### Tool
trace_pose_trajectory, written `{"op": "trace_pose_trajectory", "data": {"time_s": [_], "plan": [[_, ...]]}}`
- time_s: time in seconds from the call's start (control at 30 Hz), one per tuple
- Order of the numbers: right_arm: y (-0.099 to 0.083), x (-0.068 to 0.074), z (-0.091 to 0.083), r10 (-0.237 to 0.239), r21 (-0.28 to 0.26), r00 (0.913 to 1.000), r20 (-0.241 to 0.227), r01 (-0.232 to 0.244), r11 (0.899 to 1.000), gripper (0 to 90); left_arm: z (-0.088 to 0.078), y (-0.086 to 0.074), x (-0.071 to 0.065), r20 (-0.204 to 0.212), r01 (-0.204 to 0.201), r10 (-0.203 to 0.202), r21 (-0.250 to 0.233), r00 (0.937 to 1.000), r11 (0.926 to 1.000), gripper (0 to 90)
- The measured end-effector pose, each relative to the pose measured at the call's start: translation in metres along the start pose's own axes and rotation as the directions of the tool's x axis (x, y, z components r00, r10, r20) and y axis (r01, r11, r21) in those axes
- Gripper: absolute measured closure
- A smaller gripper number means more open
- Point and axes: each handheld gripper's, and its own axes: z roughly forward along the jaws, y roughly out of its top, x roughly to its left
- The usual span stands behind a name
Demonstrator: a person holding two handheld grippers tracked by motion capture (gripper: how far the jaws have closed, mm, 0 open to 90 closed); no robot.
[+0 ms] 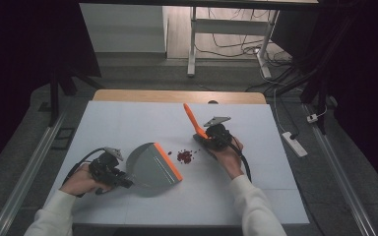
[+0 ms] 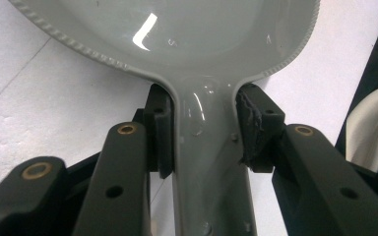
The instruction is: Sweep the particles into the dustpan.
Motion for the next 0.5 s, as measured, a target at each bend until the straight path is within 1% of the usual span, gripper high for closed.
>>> {"op": "trace_pose_trajectory", "data": {"time_s": [0.1, 0.3, 0.5], "plan": [[0.002, 0.004, 0.004, 0.0, 0.001, 1.0, -0.008, 0.0, 1.0, 70.3, 0.001, 0.0, 0.0, 0.005, 0.003, -0.003, -0.001, 1.0, 1.0, 61.7], [0.005, 0.014, 0.009, -0.029, 0.003, 0.9992, -0.028, 0.029, 1.0, 70.3, 0.002, 0.0, 0.001, 0.013, 0.01, -0.01, 0.003, 0.9999, 0.9999, 61.7], [0.006, 0.019, 0.011, -0.027, -0.006, 0.9986, -0.046, 0.027, 1.0, 70.3, 0.003, 0.001, 0.0, 0.014, 0.01, -0.01, 0.005, 0.9999, 0.9999, 61.7]]}}
